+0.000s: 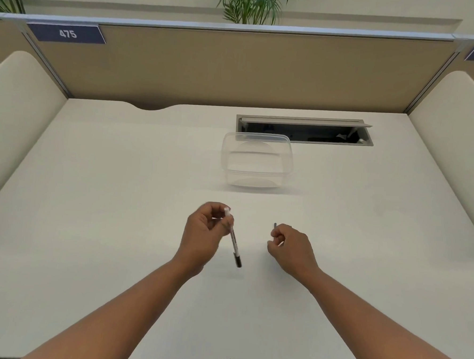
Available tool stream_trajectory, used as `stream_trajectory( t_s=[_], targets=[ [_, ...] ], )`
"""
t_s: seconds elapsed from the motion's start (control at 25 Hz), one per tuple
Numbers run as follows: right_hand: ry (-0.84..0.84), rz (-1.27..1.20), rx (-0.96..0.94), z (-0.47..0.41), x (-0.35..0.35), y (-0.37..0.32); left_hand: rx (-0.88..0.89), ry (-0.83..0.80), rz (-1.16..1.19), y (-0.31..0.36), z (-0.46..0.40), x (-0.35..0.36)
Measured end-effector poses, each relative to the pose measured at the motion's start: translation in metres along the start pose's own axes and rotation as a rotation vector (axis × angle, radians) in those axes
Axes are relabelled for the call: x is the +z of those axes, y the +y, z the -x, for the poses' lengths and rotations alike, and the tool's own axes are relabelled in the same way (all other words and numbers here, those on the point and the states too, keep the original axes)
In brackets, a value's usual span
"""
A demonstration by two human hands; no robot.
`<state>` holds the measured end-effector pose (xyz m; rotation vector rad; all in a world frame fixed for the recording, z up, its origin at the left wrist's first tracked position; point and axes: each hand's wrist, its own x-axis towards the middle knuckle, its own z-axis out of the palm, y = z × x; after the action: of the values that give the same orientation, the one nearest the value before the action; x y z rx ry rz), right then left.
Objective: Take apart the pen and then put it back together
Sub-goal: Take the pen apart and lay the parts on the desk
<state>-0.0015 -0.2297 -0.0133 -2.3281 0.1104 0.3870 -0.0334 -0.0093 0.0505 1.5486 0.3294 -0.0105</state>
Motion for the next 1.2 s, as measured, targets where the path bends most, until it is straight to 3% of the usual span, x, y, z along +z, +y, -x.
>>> stream_trajectory(
  t_s=[0.12, 0.24, 0.4, 0.52, 0.72, 0.8, 0.88, 0.96, 1.2],
  targets=[
    [-0.225, -0.335, 0.043, 0.013, -0.006, -0.010, -0.151, 0.126, 0.361, 0.001, -0.012, -0.004],
    [-0.355, -0.645, 0.053, 0.022, -0.007, -0.024, -0.259, 0.162, 0.569, -0.001, -0.019, -0.004],
    [-0.240, -1.044, 0.151, 0.021, -0.010, -0.047, -0.323, 0.112, 0.551, -0.014, -0.014, 0.005],
    [-0.166, -1.162, 0.150, 0.016, -0.015, -0.054, -0.339, 0.032, 0.452, -0.026, -0.009, 0.012],
    [-0.099, -0.801, 0.032, 0.013, -0.014, -0.055, -0.205, -0.151, 0.032, -0.034, -0.009, 0.018],
    [-0.045, -0.683, -0.032, 0.012, -0.012, -0.053, -0.109, -0.241, -0.418, -0.038, -0.015, 0.014],
    [0.015, -0.549, -0.085, 0.009, -0.010, -0.048, -0.087, -0.344, -1.036, -0.043, -0.026, 0.005],
    [0.045, -0.437, -0.114, 0.006, -0.009, -0.043, -0.136, -0.434, -1.375, -0.043, -0.038, -0.005],
    [0.112, -0.264, -0.291, 0.003, -0.003, -0.046, -0.291, -0.568, -1.466, -0.041, -0.062, -0.015]
  ],
)
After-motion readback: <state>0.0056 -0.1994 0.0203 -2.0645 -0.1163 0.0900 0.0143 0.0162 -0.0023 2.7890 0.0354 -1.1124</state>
